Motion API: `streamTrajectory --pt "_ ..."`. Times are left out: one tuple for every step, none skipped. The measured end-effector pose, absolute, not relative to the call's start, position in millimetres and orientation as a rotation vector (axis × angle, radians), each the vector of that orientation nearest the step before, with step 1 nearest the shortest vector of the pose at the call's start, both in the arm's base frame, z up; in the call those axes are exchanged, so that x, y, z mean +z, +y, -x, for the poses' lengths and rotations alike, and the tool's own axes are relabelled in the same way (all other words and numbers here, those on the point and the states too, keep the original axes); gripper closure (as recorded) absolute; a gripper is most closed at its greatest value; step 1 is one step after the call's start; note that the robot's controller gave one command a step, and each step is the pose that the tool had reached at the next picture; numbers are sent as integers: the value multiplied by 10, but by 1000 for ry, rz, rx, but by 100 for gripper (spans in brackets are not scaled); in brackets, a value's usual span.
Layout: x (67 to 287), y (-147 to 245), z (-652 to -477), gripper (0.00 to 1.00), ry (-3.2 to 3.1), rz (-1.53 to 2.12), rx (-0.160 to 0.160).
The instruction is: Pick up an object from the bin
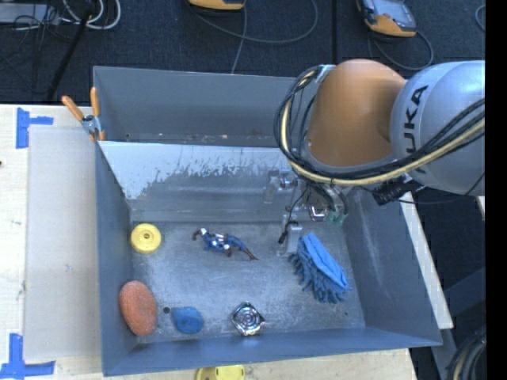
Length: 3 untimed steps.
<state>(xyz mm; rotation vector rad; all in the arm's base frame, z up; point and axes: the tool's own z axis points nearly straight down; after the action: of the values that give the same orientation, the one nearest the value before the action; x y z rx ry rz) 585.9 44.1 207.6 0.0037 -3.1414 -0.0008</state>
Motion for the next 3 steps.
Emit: streamTrajectory --pt "1642 697 -6027 0 -3148 54 -1" --pt "1247 853 -6000 0 -3137 -35 0" --pt "911 948 -6069 0 -3143 -21 -1"
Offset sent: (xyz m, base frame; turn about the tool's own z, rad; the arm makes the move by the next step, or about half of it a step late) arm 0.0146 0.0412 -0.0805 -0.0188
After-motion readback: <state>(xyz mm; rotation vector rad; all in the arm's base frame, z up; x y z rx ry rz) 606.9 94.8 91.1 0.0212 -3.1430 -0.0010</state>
